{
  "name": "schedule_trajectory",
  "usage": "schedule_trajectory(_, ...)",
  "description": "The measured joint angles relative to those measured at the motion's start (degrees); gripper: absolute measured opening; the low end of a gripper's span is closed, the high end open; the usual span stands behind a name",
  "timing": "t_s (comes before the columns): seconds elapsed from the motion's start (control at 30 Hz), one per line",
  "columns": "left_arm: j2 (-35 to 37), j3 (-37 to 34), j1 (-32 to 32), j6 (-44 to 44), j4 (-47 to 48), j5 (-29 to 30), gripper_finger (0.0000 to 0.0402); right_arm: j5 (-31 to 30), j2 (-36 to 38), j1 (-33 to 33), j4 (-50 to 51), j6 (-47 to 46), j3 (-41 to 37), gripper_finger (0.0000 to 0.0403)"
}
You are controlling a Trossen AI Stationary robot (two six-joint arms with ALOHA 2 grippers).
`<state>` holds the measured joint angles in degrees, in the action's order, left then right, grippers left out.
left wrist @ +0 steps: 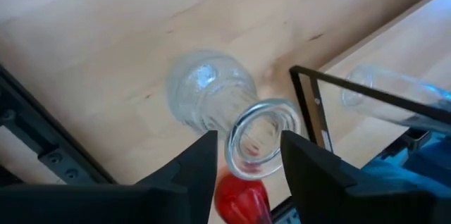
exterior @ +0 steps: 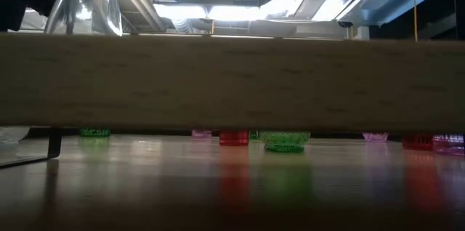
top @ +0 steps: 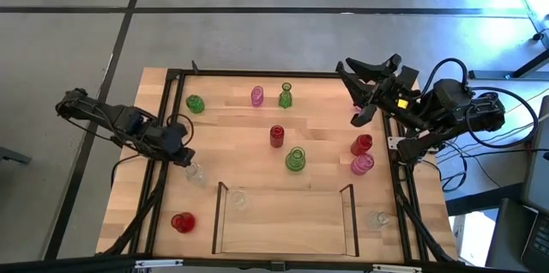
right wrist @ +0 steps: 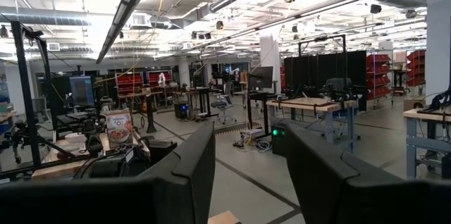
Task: Sort vases onto shelf
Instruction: Put the left transparent vase aligned with the other transparent vases on the shelf
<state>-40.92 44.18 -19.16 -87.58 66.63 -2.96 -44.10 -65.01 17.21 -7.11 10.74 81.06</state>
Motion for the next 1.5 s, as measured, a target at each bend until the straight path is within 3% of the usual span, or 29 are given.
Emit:
schedule_trajectory(0.4, -2.8, -6.5, 0.0, 1.0, -6.8, -4.5, 0.0145, 0.0, 0.0, 0.0, 0.0, 0.0, 0.0, 0.0152)
schedule_trajectory(0.53, -2.7, -6.6, 0.0, 0.9, -6.8, -4.5, 0.0106, 0.0, 0.0, 0.0, 0.0, 0.0, 0.0, 0.0152)
schedule_trajectory(0.67, -2.5, -6.7, 0.0, 2.5, -7.1, -6.3, 0.0032, 0.0, 0.0, 0.0, 0.0, 0.0, 0.0, 0.0152)
schedule_trajectory(0.83, -2.7, -5.2, 0.0, 4.4, -5.5, -7.1, 0.003, 0.1, -0.2, 0.0, -0.1, 0.0, 0.0, 0.0152)
schedule_trajectory(0.97, -2.9, 2.1, 0.0, 5.7, 0.6, -5.8, 0.003, 0.2, -0.8, 0.0, -0.1, -1.5, 0.0, 0.0152)
schedule_trajectory(1.13, -6.6, 17.5, 0.0, 7.0, 7.4, -0.4, 0.003, 0.2, -1.9, 0.0, 0.1, -1.7, 0.0, 0.0152)
schedule_trajectory(1.27, -15.3, 32.0, 0.0, 11.7, 11.0, 2.8, 0.003, 0.2, -3.0, 0.0, 0.1, -1.6, 0.0, 0.0152)
schedule_trajectory(1.5, -35.6, 59.2, -0.6, 20.7, 21.7, -0.2, 0.003, 0.1, -3.9, 0.0, -0.1, -1.6, 0.0, 0.0152)
